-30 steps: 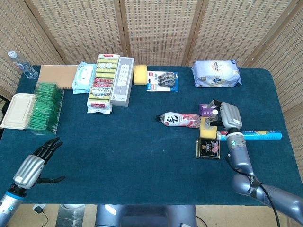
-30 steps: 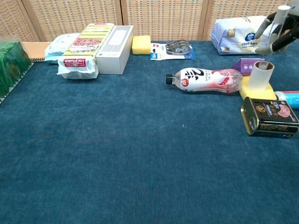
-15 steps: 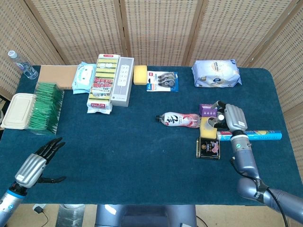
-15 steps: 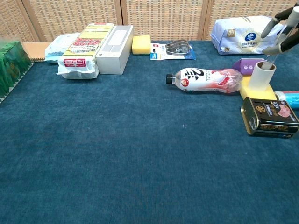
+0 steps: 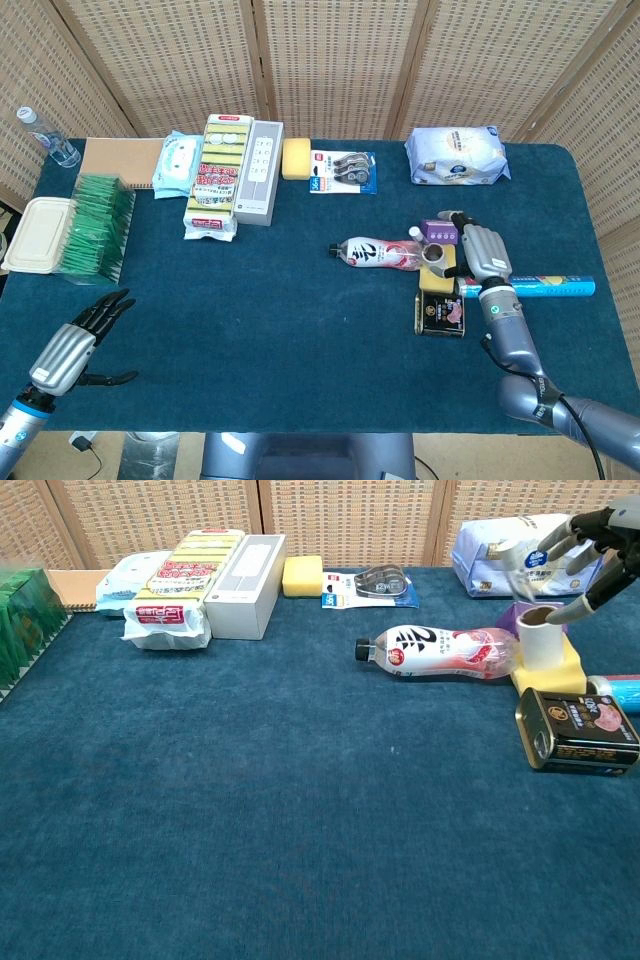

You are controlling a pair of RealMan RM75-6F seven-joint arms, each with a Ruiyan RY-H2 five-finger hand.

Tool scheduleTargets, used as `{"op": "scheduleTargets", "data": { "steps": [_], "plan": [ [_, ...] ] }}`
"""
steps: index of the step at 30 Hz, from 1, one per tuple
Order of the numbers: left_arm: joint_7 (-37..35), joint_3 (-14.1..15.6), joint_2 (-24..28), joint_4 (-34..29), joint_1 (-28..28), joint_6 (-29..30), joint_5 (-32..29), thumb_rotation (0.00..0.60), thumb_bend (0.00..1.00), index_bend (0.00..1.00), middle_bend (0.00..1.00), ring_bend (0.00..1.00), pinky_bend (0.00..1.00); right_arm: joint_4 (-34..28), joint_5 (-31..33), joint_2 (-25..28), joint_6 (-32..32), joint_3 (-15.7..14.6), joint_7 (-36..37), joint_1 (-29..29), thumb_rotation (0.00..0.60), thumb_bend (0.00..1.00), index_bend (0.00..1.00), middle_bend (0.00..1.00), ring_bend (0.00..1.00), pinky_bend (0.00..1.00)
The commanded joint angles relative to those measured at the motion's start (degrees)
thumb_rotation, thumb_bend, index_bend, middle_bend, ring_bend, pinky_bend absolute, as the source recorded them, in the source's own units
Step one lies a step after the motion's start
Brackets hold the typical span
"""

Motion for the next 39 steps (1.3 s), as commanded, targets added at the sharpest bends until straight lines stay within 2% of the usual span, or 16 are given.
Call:
{"op": "scheduleTargets", "data": {
  "steps": [1, 15, 24, 30, 32, 39],
  "plan": [
    [0.0, 0.0, 0.0, 0.0, 0.0, 0.1, 0.0, 0.448, 0.00, 0.01, 0.00, 0.03, 0.17, -0.6, -0.2, 0.6, 0.1, 0.0, 0.0, -0.1, 0.600, 0.07, 0.14, 0.15, 0.20, 0.31],
    [0.1, 0.2, 0.0, -0.1, 0.0, 0.3, 0.2, 0.451, 0.00, 0.01, 0.00, 0.03, 0.17, -3.3, 1.9, 4.4, 3.7, 0.9, -1.1, -1.8, 0.600, 0.07, 0.14, 0.15, 0.19, 0.30],
    [0.0, 0.3, 0.0, -0.1, -0.2, 0.3, 0.3, 0.445, 0.00, 0.01, 0.00, 0.03, 0.17, -8.7, -2.3, 8.6, 9.5, -0.1, -1.3, -5.4, 0.600, 0.07, 0.14, 0.16, 0.19, 0.29],
    [-0.2, 0.5, -0.1, 0.1, -0.3, 0.3, 0.8, 0.448, 0.00, 0.01, 0.00, 0.03, 0.17, -15.8, -6.3, 12.6, 13.2, -2.8, -1.5, -9.4, 0.600, 0.07, 0.14, 0.16, 0.18, 0.27],
    [-0.9, 0.1, 0.4, 0.1, -0.7, 0.6, 0.6, 0.447, 0.00, 0.01, 0.00, 0.03, 0.17, -20.4, -12.5, 13.9, 19.0, -6.2, -0.9, -13.9, 0.600, 0.07, 0.15, 0.17, 0.18, 0.27],
    [-1.6, -1.6, 2.2, -0.5, -1.9, 1.6, 0.2, 0.446, 0.00, 0.01, 0.00, 0.03, 0.17, -23.1, -22.4, 13.4, 27.6, -12.2, 0.2, -21.1, 0.600, 0.07, 0.15, 0.17, 0.18, 0.27]
  ]
}}
